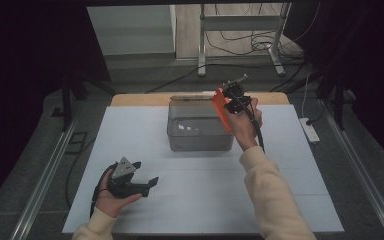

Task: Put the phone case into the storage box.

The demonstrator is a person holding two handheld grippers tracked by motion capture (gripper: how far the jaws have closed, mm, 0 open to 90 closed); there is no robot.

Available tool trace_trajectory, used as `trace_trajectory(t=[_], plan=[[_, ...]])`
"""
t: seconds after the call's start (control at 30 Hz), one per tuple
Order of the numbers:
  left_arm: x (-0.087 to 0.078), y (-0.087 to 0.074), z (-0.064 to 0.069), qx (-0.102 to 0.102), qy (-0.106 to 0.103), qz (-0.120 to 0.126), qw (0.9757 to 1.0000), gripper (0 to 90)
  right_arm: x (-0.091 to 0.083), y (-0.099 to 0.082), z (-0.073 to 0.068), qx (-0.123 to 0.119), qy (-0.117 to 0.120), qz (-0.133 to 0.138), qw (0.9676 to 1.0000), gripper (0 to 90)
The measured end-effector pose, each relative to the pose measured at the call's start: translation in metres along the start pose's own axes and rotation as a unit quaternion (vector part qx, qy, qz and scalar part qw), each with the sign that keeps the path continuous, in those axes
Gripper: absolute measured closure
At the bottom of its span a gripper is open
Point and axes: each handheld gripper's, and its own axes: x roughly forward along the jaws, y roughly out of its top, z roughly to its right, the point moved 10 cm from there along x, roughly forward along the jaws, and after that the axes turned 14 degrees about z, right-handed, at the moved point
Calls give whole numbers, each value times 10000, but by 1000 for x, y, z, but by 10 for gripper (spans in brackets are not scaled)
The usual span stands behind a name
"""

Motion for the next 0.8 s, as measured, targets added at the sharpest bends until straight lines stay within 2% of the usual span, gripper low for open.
trace_trajectory(t=[0.8], plan=[[0, 0, 0, 7, -5, 8, 10000, 140, 6, -7, -4, -37, -47, -132, 9999, 804]])
